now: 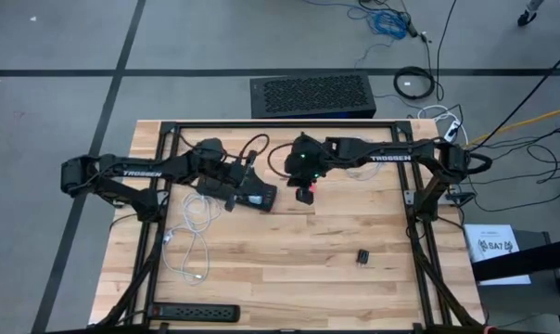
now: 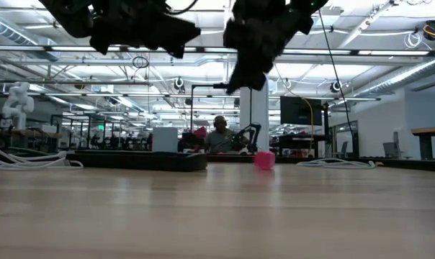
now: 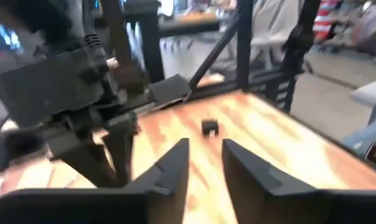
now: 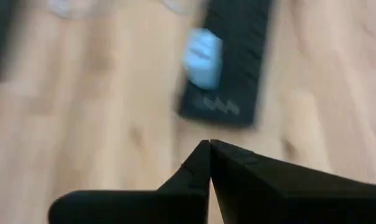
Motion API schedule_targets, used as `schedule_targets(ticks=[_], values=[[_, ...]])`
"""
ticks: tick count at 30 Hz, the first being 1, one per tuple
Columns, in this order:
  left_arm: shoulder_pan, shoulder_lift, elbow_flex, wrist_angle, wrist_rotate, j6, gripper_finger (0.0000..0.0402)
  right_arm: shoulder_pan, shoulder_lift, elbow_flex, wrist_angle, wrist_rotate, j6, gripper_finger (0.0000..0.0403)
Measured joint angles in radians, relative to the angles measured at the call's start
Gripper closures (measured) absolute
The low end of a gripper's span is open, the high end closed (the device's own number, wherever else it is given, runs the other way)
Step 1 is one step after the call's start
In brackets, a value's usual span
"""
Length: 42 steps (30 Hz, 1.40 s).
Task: Insert USB
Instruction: Insert the pink charger adapter into the top left black outlet extension
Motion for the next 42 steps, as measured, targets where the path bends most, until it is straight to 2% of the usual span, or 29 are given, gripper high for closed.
schedule_targets(ticks=[3, 7, 13, 16, 19, 23, 28, 30, 37, 42], values=[[0.000, 0.000, 0.000, -0.062, -0.054, 0.019, 0.0352, -0.001, 0.024, 0.000, -0.083, 0.067, 0.004, 0.0382], [0.000, 0.000, 0.000, -0.147, -0.122, 0.025, 0.0394, -0.013, 0.060, 0.000, -0.206, 0.115, 0.039, 0.0329], [-0.003, 0.000, 0.000, -0.217, -0.194, 0.024, 0.0390, -0.044, 0.076, 0.000, -0.358, 0.223, 0.103, 0.0237], [-0.003, 0.000, 0.000, -0.231, -0.197, 0.024, 0.0389, -0.055, 0.076, 0.000, -0.460, 0.279, 0.101, 0.0206], [-0.003, 0.000, 0.000, -0.239, -0.197, 0.024, 0.0389, -0.071, 0.076, -0.028, -0.460, 0.287, 0.058, 0.0187], [-0.003, 0.000, -0.001, -0.264, -0.197, 0.024, 0.0389, -0.095, 0.076, -0.118, -0.406, 0.275, 0.007, 0.0175], [-0.003, 0.000, -0.001, -0.268, -0.197, 0.024, 0.0389, -0.128, 0.078, -0.253, -0.211, 0.143, -0.005, 0.0172], [-0.003, 0.000, -0.001, -0.268, -0.197, 0.024, 0.0389, -0.127, 0.074, -0.283, -0.159, 0.130, -0.004, 0.0172], [-0.003, 0.000, -0.001, -0.265, -0.198, 0.024, 0.0388, -0.119, 0.069, -0.271, -0.135, 0.120, -0.032, 0.0199], [-0.003, 0.000, -0.001, -0.270, -0.198, 0.024, 0.0388, -0.117, 0.003, -0.239, -0.170, 0.143, -0.052, 0.0206]])
